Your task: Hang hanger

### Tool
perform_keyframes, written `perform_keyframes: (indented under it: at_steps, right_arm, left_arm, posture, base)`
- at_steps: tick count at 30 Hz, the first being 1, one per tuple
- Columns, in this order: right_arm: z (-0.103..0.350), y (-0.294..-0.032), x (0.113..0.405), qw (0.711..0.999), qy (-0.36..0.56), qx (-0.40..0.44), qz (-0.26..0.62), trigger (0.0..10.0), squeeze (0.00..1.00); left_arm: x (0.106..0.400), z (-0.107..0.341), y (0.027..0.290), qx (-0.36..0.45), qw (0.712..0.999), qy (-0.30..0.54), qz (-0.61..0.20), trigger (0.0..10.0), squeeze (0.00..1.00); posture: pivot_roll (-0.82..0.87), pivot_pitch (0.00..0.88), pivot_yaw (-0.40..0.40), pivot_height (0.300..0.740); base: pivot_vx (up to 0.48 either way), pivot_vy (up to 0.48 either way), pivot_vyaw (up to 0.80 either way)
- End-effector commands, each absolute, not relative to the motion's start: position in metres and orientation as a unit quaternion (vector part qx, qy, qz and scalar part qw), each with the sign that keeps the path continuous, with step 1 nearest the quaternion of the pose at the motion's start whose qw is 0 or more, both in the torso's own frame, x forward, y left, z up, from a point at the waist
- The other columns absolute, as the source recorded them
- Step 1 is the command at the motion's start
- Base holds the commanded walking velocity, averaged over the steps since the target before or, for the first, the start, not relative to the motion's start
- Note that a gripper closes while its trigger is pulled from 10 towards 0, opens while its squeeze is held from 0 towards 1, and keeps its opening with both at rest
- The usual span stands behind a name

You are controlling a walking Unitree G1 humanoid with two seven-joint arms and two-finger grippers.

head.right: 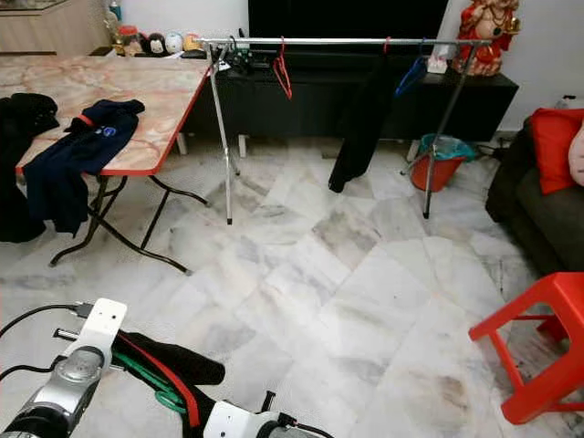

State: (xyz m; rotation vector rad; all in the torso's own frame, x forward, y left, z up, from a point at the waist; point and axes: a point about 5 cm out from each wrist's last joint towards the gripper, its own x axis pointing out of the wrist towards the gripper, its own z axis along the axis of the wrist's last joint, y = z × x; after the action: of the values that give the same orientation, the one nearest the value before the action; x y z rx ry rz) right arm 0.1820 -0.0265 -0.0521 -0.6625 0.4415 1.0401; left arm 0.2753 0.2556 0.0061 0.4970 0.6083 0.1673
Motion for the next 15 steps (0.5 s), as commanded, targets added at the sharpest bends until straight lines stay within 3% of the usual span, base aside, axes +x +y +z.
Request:
perform_keyframes:
  at_steps: [1, 15]
  right_arm:
    - [0.2032, -0.3022, 0.3636, 0.626, 0.277, -0.687, 0.241, 0.0, 0.00]
    - [0.2032, -0.3022, 0.3636, 0.626, 0.277, -0.687, 0.241, 0.0, 0.00]
  left_arm:
    - [0.2871, 0.0240, 0.2669, 0.234, 0.928, 0.260, 0.126, 10.0, 0.00]
    - [0.2871, 0.0240, 0.2669, 0.234, 0.928, 0.260, 0.126, 10.0, 0.00]
  posture:
    - [0.11, 0.000, -0.071, 0.740]
    - [0.11, 0.000, -0.071, 0.740]
  base:
    - [0.000, 0.000, 0.00]
    - [0.000, 0.000, 0.00]
